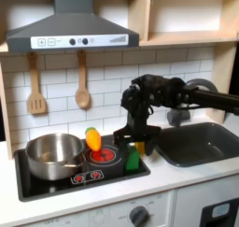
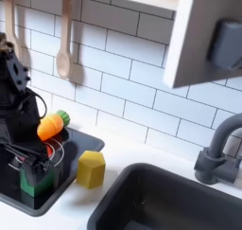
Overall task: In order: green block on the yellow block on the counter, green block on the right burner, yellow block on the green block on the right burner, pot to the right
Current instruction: 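Put the green block on the yellow block on the counter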
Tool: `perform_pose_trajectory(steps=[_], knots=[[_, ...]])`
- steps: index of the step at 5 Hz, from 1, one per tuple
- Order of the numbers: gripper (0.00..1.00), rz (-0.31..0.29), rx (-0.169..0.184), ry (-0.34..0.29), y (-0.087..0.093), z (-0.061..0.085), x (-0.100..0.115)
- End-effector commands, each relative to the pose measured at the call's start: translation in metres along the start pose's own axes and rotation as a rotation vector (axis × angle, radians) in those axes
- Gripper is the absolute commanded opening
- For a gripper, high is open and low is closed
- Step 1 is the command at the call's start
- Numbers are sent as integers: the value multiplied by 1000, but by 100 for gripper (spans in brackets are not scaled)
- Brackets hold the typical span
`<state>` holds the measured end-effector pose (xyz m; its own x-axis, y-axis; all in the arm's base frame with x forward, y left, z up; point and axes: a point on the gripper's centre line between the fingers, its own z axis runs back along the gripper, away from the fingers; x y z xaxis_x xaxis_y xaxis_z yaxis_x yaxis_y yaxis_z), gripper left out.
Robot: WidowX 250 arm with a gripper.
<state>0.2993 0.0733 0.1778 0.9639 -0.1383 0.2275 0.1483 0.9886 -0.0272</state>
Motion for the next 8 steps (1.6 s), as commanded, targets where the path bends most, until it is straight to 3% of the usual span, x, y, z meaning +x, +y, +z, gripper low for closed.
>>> perform_pose_trajectory(steps=[1,2,3,5,6,7,8], knots=[[100,25,0,24,-3,-14,5],[100,18,14,33,-4,-23,9],[100,47,14,43,-4,-29,13],[100,77,8,46,4,-32,21],[25,78,5,43,5,-30,22],[0,80,8,47,9,-29,20],[0,79,9,58,12,-29,17]])
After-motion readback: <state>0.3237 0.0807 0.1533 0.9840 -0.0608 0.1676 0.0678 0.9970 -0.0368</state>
